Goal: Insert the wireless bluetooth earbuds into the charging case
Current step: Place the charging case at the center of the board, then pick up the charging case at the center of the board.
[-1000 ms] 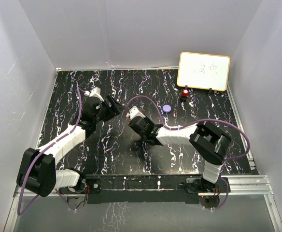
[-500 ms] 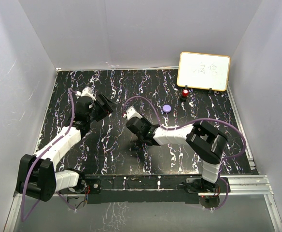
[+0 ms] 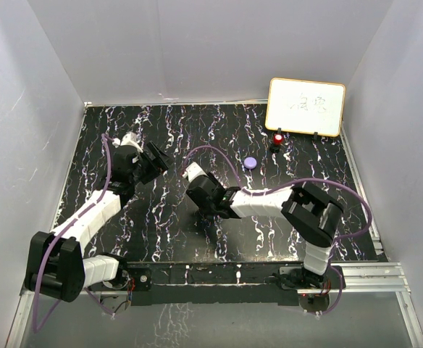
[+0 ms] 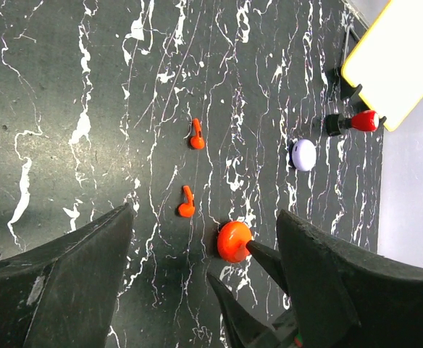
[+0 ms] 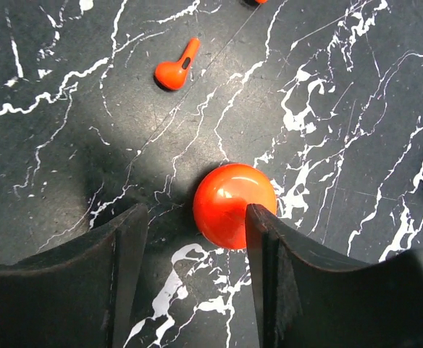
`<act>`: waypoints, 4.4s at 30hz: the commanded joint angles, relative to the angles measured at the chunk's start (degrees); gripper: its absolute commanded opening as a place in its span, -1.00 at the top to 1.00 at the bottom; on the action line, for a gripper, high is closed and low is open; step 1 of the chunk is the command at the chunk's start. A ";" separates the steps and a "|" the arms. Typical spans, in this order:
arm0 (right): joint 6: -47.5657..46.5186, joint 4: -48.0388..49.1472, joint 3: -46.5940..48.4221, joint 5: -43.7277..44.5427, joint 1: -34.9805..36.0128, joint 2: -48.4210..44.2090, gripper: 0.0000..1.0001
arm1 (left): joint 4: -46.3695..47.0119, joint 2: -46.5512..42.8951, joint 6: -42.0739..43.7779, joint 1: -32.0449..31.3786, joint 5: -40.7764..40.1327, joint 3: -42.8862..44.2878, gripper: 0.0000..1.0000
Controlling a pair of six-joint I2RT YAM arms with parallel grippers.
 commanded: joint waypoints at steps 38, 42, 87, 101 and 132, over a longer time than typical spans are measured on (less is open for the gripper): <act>23.48 13.89 -8.62 -49.76 -22.94 -5.46 -0.26 | 6.42 -4.55 0.70 1.48 8.95 -8.00 -0.58; 23.78 14.30 -9.74 -50.76 -22.76 -6.41 -0.26 | 6.68 -4.23 0.69 1.48 9.04 -8.13 -0.58; 16.63 15.92 -5.61 -51.94 -20.10 -2.44 -0.39 | 8.67 -3.50 0.48 1.44 10.01 -9.90 -0.59; 17.95 14.72 -8.13 -45.63 -16.49 -8.66 -0.38 | 7.42 -4.96 0.56 1.48 10.45 -10.52 -0.59; -7.77 11.35 -3.69 -43.22 -14.25 -0.24 -0.35 | 15.66 -0.74 -2.99 1.49 24.31 -15.40 -0.97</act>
